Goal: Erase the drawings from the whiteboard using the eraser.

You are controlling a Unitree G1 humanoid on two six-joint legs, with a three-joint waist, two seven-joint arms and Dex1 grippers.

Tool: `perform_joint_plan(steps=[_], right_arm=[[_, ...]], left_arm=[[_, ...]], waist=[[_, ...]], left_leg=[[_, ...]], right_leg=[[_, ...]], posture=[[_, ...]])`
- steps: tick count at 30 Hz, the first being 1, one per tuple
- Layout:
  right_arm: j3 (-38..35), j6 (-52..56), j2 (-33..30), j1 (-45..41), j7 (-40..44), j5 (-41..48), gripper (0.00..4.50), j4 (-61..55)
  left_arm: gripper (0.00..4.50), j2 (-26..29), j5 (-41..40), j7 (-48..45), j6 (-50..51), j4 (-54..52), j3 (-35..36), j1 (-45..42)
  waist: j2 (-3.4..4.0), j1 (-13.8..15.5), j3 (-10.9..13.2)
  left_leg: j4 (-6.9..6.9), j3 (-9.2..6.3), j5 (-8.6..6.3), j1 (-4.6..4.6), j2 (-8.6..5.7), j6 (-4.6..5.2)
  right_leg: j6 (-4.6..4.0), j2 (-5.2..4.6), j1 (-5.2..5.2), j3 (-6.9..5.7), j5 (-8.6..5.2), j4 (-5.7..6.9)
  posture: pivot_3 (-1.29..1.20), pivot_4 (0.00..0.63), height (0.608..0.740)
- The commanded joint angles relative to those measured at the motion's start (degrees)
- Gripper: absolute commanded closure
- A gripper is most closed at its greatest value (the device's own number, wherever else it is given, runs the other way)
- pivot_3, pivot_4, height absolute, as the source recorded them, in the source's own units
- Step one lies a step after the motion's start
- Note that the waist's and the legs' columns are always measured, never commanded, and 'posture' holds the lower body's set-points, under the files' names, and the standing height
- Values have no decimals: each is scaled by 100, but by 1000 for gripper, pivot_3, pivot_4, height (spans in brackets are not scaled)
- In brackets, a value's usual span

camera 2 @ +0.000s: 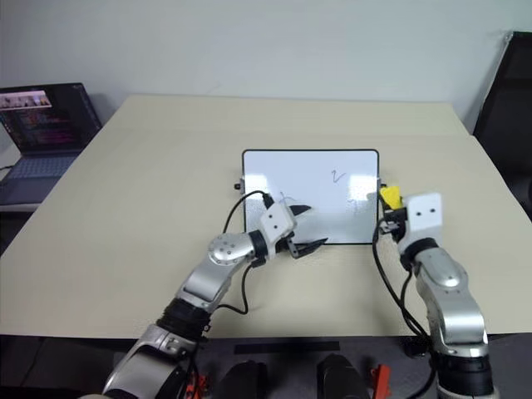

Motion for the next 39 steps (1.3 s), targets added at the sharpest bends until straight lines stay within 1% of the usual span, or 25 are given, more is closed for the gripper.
perform_joint_plan(steps=[1, 4, 8, 14, 17, 22, 26, 30, 32, 35, 39], right_arm=[[208, -34, 154, -387, -12, -89, 3410, 199], [499, 103, 314, -859, -33, -222, 3410, 487], [640, 179, 327, -1015, 63, -305, 3410, 761], [876, 578, 223, -974, 188, -492, 3410, 772], [1020, 792, -14, -880, 266, -686, 3410, 773], [867, 1176, -355, -278, 387, -692, 3410, 247], [646, 1603, -318, 379, 403, -488, 3410, -386], [608, 1805, -362, 873, 451, -490, 3410, -830], [593, 1828, -341, 905, 447, -516, 3410, -856], [544, 1748, -284, 660, 410, -544, 3410, -753], [244, 1499, 42, 362, 409, -259, 3410, -566]], left_arm=[[0, -30, 51, 43, -233, 95, 72, -195], [0, -9, 35, 29, -285, 156, 124, -224], [0, -8, 8, 19, -346, 168, 145, -218], [0, -8, 31, 101, -349, 146, 195, -193], [0, -11, 34, 130, -340, 114, 193, -165], [0, -17, 13, 192, -322, 57, 212, -141], [0, -21, 7, 175, -315, 77, 208, -126], [0, -9, -11, 178, -317, 150, 256, -176], [0, -8, -13, 164, -325, 178, 256, -195], [0, -28, -7, 154, -338, 187, 240, -210], [0, -117, -43, 236, -476, 190, 291, -251]], waist=[[0, 1, 0], [0, -9, 1], [0, 12, 0], [0, 11, 0], [0, 8, 0], [-6, 17, -4], [-6, 15, -4], [-6, -4, -4], [-6, -17, -4], [-7, -24, -4], [-7, -11, -3]], left_leg=[[0, 0, 0, -1, 0, 0], [0, 4, 0, -1, 0, 0], [-1, -1, 0, -3, 1, 0], [0, 1, 0, -5, -1, 0], [3, 0, 0, 0, -1, 0], [8, -4, 0, 0, -2, 0], [13, -3, 0, 1, -1, 0], [19, -3, 0, 2, 0, 0], [24, -1, 0, 2, 0, 0], [29, 0, 1, 3, 2, 0], [36, 0, 1, 0, 3, 1]], right_leg=[[0, 0, 0, 0, 0, -1], [-1, -1, -3, 3, 1, 1], [-1, -1, -3, -2, 0, -1], [-1, -6, -3, -1, 1, -1], [-1, -4, -1, -2, 1, 6], [0, -5, 5, -4, 1, 5], [1, -5, 5, -2, 1, 7], [1, -4, 6, -2, 4, 11], [1, -3, 7, 0, 7, 11], [2, -1, 6, 0, 13, 12], [3, 2, 6, 1, 17, 11]], posture=[[0, 150, 740], [0, 150, 740], [0, 150, 740], [0, 150, 740], [0, 150, 740], [0, 150, 740], [0, 150, 740], [0, 150, 740], [0, 150, 740], [0, 150, 740], [0, 150, 740]])
